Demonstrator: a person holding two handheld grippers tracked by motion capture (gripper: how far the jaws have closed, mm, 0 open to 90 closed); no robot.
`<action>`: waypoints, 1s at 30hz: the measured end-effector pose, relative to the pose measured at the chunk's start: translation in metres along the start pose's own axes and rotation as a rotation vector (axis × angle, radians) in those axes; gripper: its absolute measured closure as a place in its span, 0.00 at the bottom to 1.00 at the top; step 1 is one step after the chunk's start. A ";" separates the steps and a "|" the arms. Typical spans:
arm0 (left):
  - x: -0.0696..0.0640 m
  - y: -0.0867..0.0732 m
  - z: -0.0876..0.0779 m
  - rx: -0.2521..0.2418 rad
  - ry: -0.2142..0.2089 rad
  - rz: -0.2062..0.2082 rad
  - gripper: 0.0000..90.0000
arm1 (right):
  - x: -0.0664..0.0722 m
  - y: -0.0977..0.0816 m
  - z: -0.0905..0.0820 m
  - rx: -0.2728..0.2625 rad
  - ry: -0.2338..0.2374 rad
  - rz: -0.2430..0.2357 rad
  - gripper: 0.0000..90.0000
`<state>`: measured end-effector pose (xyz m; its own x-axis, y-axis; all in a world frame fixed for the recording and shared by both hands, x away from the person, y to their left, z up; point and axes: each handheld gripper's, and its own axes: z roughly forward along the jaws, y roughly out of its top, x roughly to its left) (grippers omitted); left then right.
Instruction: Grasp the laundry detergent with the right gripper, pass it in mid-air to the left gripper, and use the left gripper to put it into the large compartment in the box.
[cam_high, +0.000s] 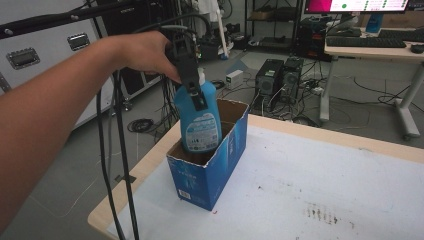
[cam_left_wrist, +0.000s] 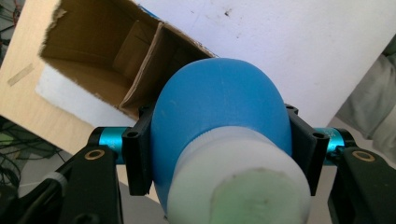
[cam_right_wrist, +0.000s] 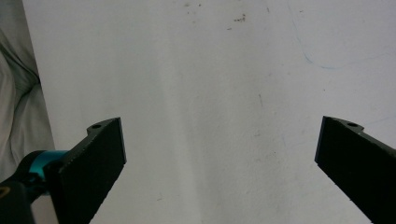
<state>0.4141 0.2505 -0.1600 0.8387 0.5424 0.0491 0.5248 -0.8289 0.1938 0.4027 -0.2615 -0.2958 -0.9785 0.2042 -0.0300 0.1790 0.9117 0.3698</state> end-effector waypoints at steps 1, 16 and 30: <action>0.000 0.000 0.006 0.003 0.002 0.004 0.42 | 0.000 -0.001 0.000 0.001 0.000 0.002 0.01; 0.006 -0.014 0.084 0.033 -0.027 0.015 0.42 | 0.001 -0.010 0.003 0.008 -0.002 0.042 0.01; 0.010 -0.019 0.120 0.041 -0.049 -0.012 0.42 | 0.001 -0.014 0.008 0.010 0.006 0.064 0.01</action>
<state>0.4300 0.2551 -0.2804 0.8380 0.5456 -0.0012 0.5393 -0.8280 0.1533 0.4001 -0.2715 -0.3081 -0.9656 0.2599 -0.0012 0.2419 0.9003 0.3619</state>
